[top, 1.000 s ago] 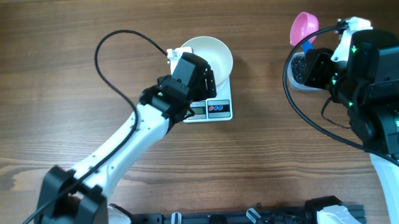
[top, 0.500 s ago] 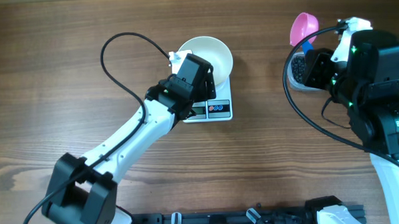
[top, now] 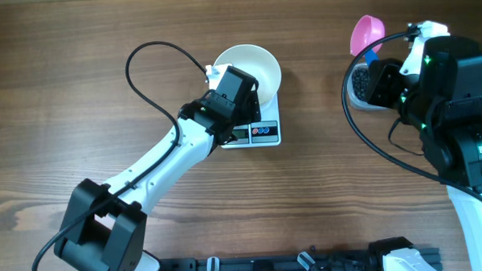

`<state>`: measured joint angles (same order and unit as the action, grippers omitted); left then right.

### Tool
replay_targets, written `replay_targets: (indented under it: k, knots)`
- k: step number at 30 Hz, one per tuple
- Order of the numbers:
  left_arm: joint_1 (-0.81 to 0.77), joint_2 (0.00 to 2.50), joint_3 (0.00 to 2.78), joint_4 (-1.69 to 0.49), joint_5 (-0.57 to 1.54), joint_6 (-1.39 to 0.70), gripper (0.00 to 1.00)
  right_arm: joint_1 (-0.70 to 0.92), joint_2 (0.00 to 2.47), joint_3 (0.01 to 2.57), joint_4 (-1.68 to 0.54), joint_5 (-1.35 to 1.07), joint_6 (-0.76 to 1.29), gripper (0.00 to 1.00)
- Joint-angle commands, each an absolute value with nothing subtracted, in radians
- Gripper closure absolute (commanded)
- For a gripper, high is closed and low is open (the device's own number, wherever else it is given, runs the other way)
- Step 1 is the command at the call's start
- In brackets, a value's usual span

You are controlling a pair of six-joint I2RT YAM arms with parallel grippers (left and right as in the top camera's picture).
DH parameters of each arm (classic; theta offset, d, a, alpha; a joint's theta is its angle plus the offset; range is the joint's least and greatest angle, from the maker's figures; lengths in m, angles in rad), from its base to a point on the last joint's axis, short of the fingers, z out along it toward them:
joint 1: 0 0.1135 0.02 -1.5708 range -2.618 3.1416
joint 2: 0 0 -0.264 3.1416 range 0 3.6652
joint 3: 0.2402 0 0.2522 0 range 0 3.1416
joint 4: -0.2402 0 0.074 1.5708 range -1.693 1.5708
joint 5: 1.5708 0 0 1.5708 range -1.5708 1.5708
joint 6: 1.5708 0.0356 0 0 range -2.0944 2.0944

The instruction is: Scoop item into bowl and weigh 150g on scale

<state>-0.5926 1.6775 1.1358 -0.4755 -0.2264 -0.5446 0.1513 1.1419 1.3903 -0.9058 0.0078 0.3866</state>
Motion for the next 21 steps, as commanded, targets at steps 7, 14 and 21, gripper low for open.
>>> replay_targets:
  k: [7,14,21]
  knots:
    - [-0.592,1.689,1.133,-0.479,-0.191,-0.557,0.0,0.148,1.147,1.402,-0.906,0.002,0.367,0.96]
    - [-0.592,1.689,1.133,-0.474,-0.192,-0.558,0.0,0.148,1.147,1.402,-0.906,0.002,0.367,0.96]
    - [-0.585,1.599,1.134,-0.443,-0.187,-0.585,0.0,0.148,1.147,1.402,-0.906,0.002,0.366,0.96]
